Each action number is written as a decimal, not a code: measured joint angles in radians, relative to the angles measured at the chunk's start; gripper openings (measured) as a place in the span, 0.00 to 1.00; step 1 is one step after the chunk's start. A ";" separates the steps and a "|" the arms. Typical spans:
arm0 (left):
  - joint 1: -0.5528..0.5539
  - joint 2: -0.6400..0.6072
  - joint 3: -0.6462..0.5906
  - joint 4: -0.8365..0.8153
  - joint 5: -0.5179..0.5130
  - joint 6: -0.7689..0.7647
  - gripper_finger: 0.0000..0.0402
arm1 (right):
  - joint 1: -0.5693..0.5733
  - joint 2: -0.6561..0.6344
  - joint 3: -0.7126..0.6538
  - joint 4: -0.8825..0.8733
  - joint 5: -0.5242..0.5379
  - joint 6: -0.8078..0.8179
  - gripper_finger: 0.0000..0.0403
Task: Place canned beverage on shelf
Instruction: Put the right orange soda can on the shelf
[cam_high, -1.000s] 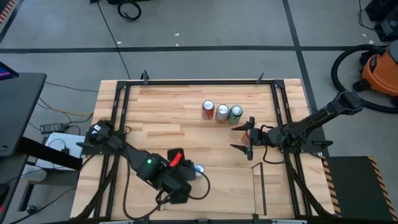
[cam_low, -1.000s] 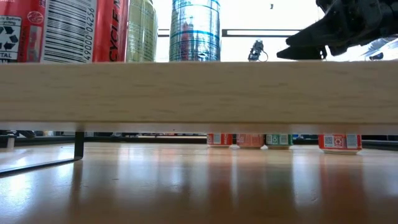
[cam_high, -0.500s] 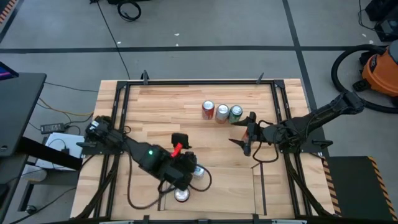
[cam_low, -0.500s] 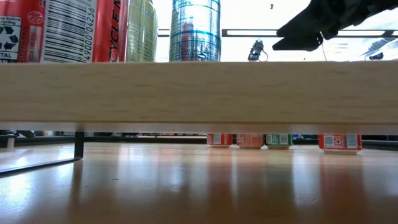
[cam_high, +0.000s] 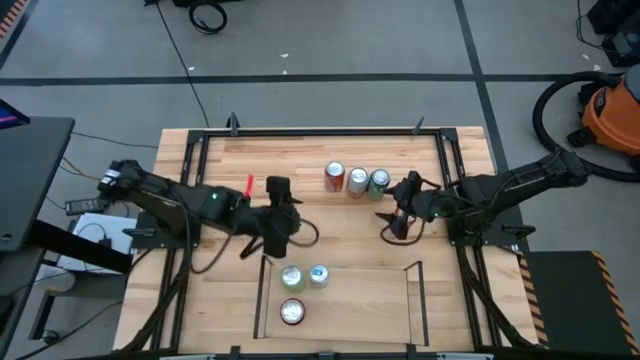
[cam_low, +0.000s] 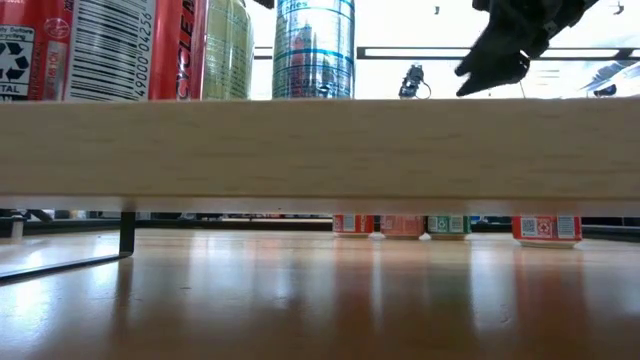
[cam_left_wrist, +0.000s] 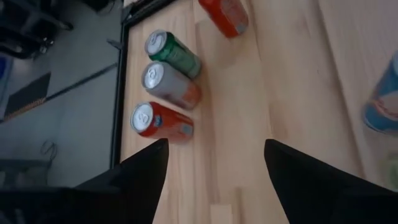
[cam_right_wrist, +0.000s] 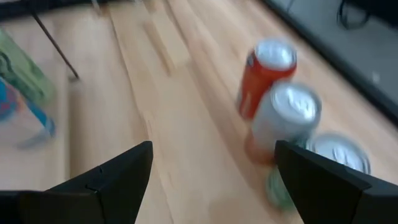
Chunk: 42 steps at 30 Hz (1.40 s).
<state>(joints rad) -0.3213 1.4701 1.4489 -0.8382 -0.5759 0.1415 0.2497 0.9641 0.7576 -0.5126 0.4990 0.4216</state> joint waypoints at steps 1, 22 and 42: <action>0.016 -0.019 -0.031 0.042 0.022 0.023 0.68 | -0.003 0.009 0.009 -0.041 -0.009 0.022 0.86; 0.183 -0.354 -0.480 0.526 0.268 0.192 0.68 | -0.171 0.312 0.251 -0.634 -0.297 0.094 0.98; 0.325 -0.545 -0.731 0.680 0.457 0.166 0.68 | -0.333 0.393 0.091 -0.546 -0.504 -0.004 0.90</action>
<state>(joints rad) 0.0039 0.9253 0.7183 -0.1583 -0.1186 0.3077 -0.0830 1.3574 0.8490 -1.0583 -0.0046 0.4179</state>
